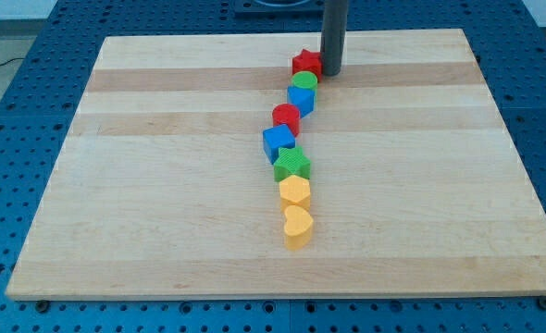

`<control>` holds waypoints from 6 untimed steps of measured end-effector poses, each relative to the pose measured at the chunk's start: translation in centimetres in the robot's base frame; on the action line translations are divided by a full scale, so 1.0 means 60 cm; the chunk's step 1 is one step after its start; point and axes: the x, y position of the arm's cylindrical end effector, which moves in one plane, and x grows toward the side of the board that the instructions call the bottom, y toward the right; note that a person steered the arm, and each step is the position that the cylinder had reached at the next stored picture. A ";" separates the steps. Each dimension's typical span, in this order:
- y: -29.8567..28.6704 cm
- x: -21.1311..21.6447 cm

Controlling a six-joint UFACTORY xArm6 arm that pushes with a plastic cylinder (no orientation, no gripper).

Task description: Move the red star into the green circle

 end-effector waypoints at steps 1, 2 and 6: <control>0.000 0.000; 0.014 -0.035; -0.069 -0.046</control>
